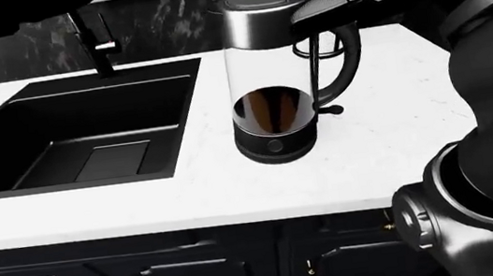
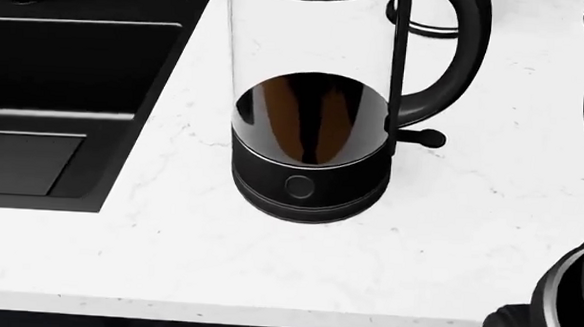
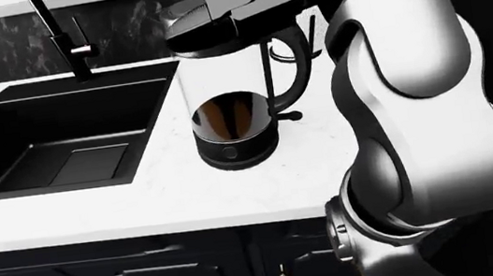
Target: Press the button to open the lid of the electric kettle.
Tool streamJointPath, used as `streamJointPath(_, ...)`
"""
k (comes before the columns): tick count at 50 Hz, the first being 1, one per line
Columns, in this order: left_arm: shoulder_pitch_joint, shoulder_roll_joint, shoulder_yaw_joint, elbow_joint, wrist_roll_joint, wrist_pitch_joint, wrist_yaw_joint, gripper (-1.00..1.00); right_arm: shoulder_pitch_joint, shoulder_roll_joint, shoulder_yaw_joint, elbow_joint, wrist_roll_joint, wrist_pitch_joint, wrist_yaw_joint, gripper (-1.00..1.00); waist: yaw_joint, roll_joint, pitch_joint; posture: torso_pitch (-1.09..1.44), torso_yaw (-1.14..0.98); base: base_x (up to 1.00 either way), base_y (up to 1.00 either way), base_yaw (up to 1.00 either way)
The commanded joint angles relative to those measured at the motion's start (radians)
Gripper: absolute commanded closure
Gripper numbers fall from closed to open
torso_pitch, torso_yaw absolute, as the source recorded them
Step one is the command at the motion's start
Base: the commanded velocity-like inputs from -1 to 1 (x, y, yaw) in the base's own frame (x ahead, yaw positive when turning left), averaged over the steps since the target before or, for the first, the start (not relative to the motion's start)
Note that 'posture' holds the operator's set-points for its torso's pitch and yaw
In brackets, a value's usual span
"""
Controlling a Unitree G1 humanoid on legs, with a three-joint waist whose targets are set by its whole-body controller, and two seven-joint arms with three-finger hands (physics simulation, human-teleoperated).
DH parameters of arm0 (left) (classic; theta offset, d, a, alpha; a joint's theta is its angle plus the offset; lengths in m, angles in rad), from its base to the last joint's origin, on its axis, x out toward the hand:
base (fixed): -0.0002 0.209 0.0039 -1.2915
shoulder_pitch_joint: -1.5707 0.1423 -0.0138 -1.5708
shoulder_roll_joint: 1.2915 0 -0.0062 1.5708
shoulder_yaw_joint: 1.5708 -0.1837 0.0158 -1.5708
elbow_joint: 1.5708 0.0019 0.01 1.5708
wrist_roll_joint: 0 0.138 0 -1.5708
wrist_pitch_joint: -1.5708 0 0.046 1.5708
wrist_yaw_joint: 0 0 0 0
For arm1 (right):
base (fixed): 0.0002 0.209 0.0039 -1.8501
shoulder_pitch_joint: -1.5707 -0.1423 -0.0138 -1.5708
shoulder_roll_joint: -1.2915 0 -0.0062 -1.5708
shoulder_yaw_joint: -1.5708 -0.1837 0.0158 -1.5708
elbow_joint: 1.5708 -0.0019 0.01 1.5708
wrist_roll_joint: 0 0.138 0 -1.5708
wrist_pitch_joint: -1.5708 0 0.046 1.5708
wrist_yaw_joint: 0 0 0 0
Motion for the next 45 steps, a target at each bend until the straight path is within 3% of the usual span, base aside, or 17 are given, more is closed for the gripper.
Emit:
streamJointPath(1,-0.025,0.012,0.016,0.001,0.008,-0.02,0.004,-1.0,-0.026,-0.008,-0.009,-0.003,-0.003,-0.025,-0.005,-1.0,-0.001,0.004,-0.024,-0.2,0.0,0.0,0.0,0.0)
streamJointPath(16,-0.022,0.006,0.013,0.001,0.008,-0.019,0.007,-1.0,-0.022,-0.017,-0.012,0.003,0.0,-0.034,-0.013,-1.0,0.007,0.005,-0.116,-0.35,0.0,0.0,0.0,0.0)
streamJointPath(32,-0.022,0.001,0.017,-0.006,0.014,-0.026,-0.002,-1.0,-0.012,-0.017,-0.008,0.012,-0.005,-0.046,-0.015,-1.0,0.022,0.001,-0.231,-0.5,0.0,0.0,0.0,0.0)
streamJointPath(38,-0.021,0.002,0.016,-0.01,0.019,-0.029,-0.006,-1.0,-0.007,-0.012,0.0,0.012,-0.01,-0.05,-0.014,-1.0,0.029,-0.001,-0.253,-0.5,0.0,0.0,0.0,0.0)
streamJointPath(45,-0.021,0.002,0.016,-0.011,0.022,-0.029,-0.009,-1.0,-0.013,-0.011,-0.002,0.01,-0.014,-0.042,-0.01,-1.0,0.036,-0.003,-0.262,-0.5,0.0,0.0,0.0,0.0)
